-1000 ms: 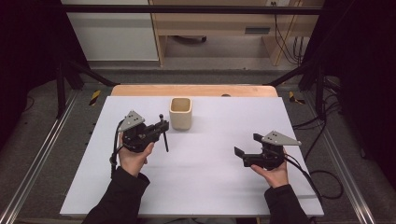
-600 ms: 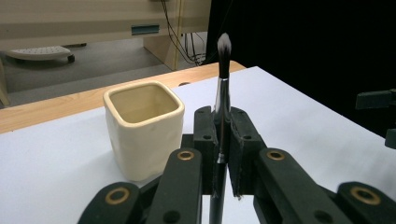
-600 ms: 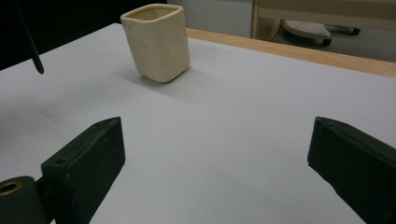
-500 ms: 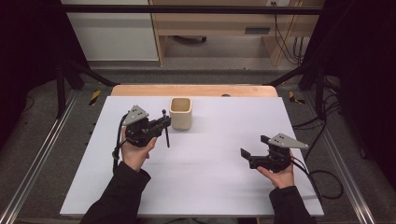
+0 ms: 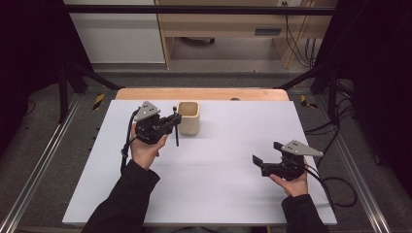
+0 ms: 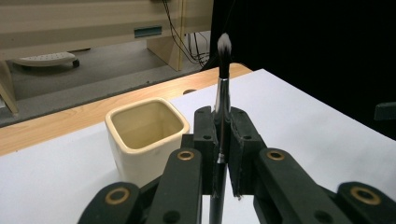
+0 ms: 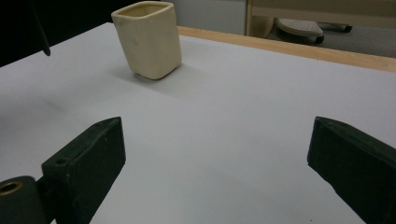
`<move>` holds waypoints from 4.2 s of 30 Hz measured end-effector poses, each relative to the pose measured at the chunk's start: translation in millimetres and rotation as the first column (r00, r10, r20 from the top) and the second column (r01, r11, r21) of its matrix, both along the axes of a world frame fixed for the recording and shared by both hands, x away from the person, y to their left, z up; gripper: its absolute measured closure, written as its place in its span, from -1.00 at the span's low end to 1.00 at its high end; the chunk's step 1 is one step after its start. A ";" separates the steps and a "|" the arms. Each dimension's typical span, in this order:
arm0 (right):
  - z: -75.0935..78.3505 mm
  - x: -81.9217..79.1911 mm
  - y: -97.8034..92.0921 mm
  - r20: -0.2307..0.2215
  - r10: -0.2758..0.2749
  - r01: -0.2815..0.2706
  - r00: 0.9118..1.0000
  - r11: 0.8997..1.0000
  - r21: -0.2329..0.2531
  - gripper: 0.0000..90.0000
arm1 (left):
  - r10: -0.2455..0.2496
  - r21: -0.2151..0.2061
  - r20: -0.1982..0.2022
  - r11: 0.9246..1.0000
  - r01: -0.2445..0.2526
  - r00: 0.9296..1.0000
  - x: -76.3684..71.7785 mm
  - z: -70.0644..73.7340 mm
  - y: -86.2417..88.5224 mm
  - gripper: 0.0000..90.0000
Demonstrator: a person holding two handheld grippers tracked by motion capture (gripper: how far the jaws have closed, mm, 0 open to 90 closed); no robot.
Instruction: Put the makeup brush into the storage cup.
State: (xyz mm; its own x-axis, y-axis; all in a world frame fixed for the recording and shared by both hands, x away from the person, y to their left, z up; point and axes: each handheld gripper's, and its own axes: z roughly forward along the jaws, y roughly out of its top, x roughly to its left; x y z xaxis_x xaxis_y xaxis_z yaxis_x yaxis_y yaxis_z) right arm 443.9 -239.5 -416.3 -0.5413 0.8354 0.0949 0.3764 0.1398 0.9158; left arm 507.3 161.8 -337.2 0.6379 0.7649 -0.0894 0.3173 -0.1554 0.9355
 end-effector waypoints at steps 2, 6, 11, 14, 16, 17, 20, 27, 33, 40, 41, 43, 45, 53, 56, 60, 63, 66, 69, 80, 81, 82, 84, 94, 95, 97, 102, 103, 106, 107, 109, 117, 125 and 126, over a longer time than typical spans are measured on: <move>-0.6 -0.1 -0.1 0.000 0.001 -0.001 1.000 1.000 -0.006 -0.89 | 0.000 0.003 0.000 1.000 0.000 1.000 3.0 1.2 -1.1 0.85; -1.5 -0.4 -0.3 -0.005 0.003 -0.003 1.000 1.000 -0.004 -0.89 | 0.003 0.004 0.000 1.000 -0.003 1.000 8.9 3.0 -3.3 0.85; -1.4 -1.1 -0.3 -0.004 0.003 -0.003 1.000 1.000 -0.002 -0.88 | 0.008 0.004 -0.001 1.000 -0.008 1.000 15.7 3.9 -5.0 0.85; -1.5 -1.4 0.4 -0.010 0.002 -0.002 1.000 1.000 0.001 -0.88 | 0.011 0.002 -0.002 1.000 -0.011 1.000 20.1 5.7 -6.4 0.85; -1.6 -1.3 0.2 -0.008 0.003 -0.003 1.000 1.000 -0.001 -0.88 | 0.013 0.002 0.001 1.000 -0.013 1.000 22.8 7.7 -7.6 0.85; -1.6 -1.3 -0.1 -0.005 0.003 -0.003 1.000 1.000 -0.003 -0.88 | 0.013 0.002 0.005 1.000 -0.013 1.000 24.3 9.0 -8.3 0.85; -1.2 -1.6 -0.4 -0.005 0.003 -0.003 1.000 1.000 0.000 -0.88 | 0.017 0.009 0.008 1.000 -0.017 1.000 28.0 11.5 -9.9 0.85; -1.5 -1.9 -0.9 -0.007 0.001 -0.001 1.000 1.000 -0.002 -0.89 | 0.026 0.006 0.011 1.000 -0.027 1.000 37.8 16.2 -13.3 0.85; -1.8 -1.7 -1.4 -0.008 0.000 0.000 1.000 1.000 0.000 -0.89 | 0.034 -0.003 0.021 0.999 -0.034 0.999 45.9 22.9 -14.4 0.85; -1.5 -1.4 -2.0 -0.007 -0.003 0.003 1.000 1.000 0.000 -0.89 | 0.046 -0.009 0.030 0.999 -0.045 0.999 56.8 29.4 -16.1 0.85; -1.6 -1.3 -2.5 -0.005 -0.002 0.002 1.000 1.000 0.000 -0.89 | 0.047 -0.009 0.031 0.999 -0.047 0.998 57.8 29.9 -16.3 0.85; -1.6 -1.4 -2.6 -0.007 -0.004 0.004 1.000 1.000 0.003 -0.89 | 0.049 -0.010 0.034 0.999 -0.049 0.998 60.2 30.8 -16.5 0.85; -1.4 -1.4 -2.6 -0.009 -0.007 0.007 1.000 1.000 0.007 -0.89 | 0.055 -0.003 0.036 0.999 -0.054 0.998 63.2 32.2 -17.1 0.85; -1.5 -1.2 -2.8 -0.007 -0.008 0.008 1.000 1.000 0.006 -0.89 | 0.070 -0.001 0.049 0.998 -0.070 0.996 74.4 36.8 -17.7 0.85; -1.3 -1.2 -3.1 -0.007 -0.008 0.008 1.000 1.000 0.007 -0.89 | 0.077 0.004 0.051 0.997 -0.077 0.996 79.1 36.9 -18.2 0.85; -1.3 -1.2 -3.2 -0.004 -0.007 0.007 1.000 1.000 0.007 -0.89 | 0.081 0.002 0.052 0.997 -0.081 0.995 85.2 37.4 -19.5 0.85; -1.4 -1.0 -3.4 -0.004 -0.006 0.006 1.000 1.000 0.006 -0.89 | 0.085 0.008 0.054 0.996 -0.085 0.995 88.4 36.9 -21.5 0.85; -1.4 -1.0 -4.1 -0.004 -0.005 0.005 1.000 1.000 0.005 -0.89 | 0.089 0.014 0.060 0.996 -0.090 0.994 90.0 35.2 -23.6 0.85; -1.2 -1.0 -4.1 -0.004 -0.006 0.006 1.000 1.000 0.011 -0.88 | 0.097 0.026 0.071 0.995 -0.099 0.993 92.4 33.1 -25.1 0.85; -1.4 -0.8 -4.2 -0.005 -0.003 0.003 1.000 1.000 0.008 -0.88 | 0.123 0.021 0.058 0.992 -0.124 0.991 107.4 22.5 -19.3 0.85; -1.4 -0.8 -4.0 -0.006 -0.004 0.004 1.000 1.000 0.011 -0.88 | 0.124 0.025 0.058 0.992 -0.126 0.991 108.3 21.8 -19.1 0.85; -1.4 -0.8 -4.0 -0.006 -0.004 0.005 1.000 1.000 0.011 -0.88 | 0.126 0.024 0.056 0.992 -0.127 0.990 108.9 21.2 -19.0 0.85; -1.4 -0.8 -4.1 -0.005 -0.005 0.005 1.000 1.000 0.010 -0.88 | 0.128 0.026 0.054 0.991 -0.130 0.990 110.1 19.6 -19.0 0.85; -1.2 -1.0 -4.4 -0.001 -0.001 0.001 1.000 1.000 0.013 -0.88 | 0.114 0.041 0.049 0.992 -0.116 0.992 111.4 8.8 -24.6 0.85; -1.2 -0.9 -4.4 -0.002 0.000 0.000 1.000 1.000 0.013 -0.88 | 0.115 0.046 0.045 0.992 -0.117 0.992 111.8 7.0 -24.3 0.85; -1.3 -0.9 -3.9 -0.004 -0.002 0.002 1.000 1.000 0.013 -0.88 | 0.116 0.045 0.041 0.992 -0.118 0.992 112.4 4.2 -23.4 0.85; -1.9 -0.7 -3.6 -0.005 0.000 0.000 1.000 1.000 0.011 -0.88 | 0.117 0.047 0.031 0.992 -0.119 0.993 112.5 -3.1 -21.6 0.85; -1.9 -0.8 -3.6 -0.006 0.000 0.000 1.000 1.000 0.011 -0.88 | 0.116 0.048 0.027 0.992 -0.118 0.993 112.6 -4.7 -21.5 0.85; -1.9 -0.8 -3.5 -0.006 0.001 -0.001 1.000 1.000 0.011 -0.88 | 0.115 0.054 0.024 0.992 -0.116 0.993 112.2 -9.4 -21.5 0.85; -1.9 -0.8 -3.6 -0.006 0.000 0.000 1.000 1.000 0.010 -0.88 | 0.114 0.058 0.023 0.992 -0.115 0.993 112.2 -10.8 -21.5 0.85; -2.0 -0.7 -3.6 -0.006 0.000 0.000 1.000 1.000 0.008 -0.88 | 0.114 0.058 0.015 0.992 -0.114 0.993 112.3 -13.9 -21.4 0.85; -2.3 -0.7 -3.4 -0.005 0.003 -0.003 1.000 1.000 0.005 -0.88 | 0.117 0.069 0.002 0.991 -0.117 0.993 111.7 -23.6 -22.1 0.85; -2.2 -0.9 -3.5 -0.005 0.007 -0.007 1.000 1.000 0.004 -0.88 | 0.116 0.085 -0.011 0.990 -0.114 0.993 111.2 -34.9 -22.9 0.85; -2.2 -1.0 -3.3 -0.005 0.009 -0.009 1.000 1.000 0.006 -0.88 | 0.116 0.085 -0.013 0.990 -0.114 0.993 111.2 -36.1 -22.9 0.85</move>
